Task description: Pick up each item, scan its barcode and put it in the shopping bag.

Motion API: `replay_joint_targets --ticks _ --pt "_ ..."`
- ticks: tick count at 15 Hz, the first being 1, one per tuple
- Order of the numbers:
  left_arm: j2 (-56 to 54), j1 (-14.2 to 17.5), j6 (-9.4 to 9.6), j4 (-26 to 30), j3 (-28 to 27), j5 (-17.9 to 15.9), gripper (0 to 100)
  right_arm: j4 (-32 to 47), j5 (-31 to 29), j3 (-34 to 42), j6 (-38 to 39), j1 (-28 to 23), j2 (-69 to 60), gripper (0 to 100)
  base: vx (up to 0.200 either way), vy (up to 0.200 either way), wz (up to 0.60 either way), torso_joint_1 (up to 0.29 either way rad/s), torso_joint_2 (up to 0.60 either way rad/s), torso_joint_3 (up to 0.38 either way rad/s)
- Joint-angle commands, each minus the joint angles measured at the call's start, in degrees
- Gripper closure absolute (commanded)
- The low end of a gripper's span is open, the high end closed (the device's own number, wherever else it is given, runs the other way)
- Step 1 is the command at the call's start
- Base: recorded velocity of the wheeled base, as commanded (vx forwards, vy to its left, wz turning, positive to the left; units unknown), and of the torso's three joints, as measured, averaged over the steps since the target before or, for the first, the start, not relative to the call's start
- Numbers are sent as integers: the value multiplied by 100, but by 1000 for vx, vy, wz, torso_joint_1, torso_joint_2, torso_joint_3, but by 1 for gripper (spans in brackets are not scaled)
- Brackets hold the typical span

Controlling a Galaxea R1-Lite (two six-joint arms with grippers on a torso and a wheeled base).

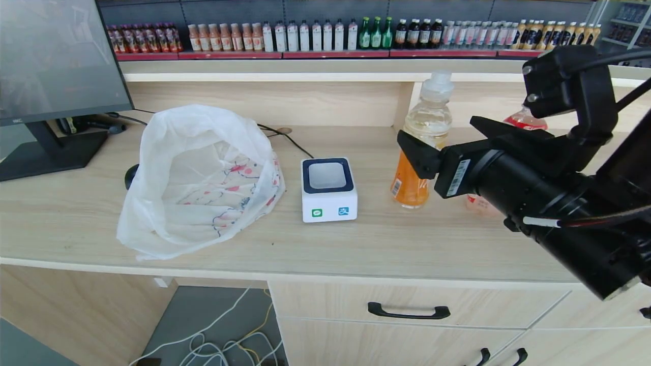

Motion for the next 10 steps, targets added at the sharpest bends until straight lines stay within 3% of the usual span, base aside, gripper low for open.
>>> replay_joint_targets --ticks 1,10 --pt "-2 1 -4 -2 0 0 0 -149 -7 60 5 -1 326 0 0 0 0 0 0 0" --pt "-2 1 -4 -2 0 0 0 -1248 -499 60 322 -212 1099 0 0 0 0 0 0 0"
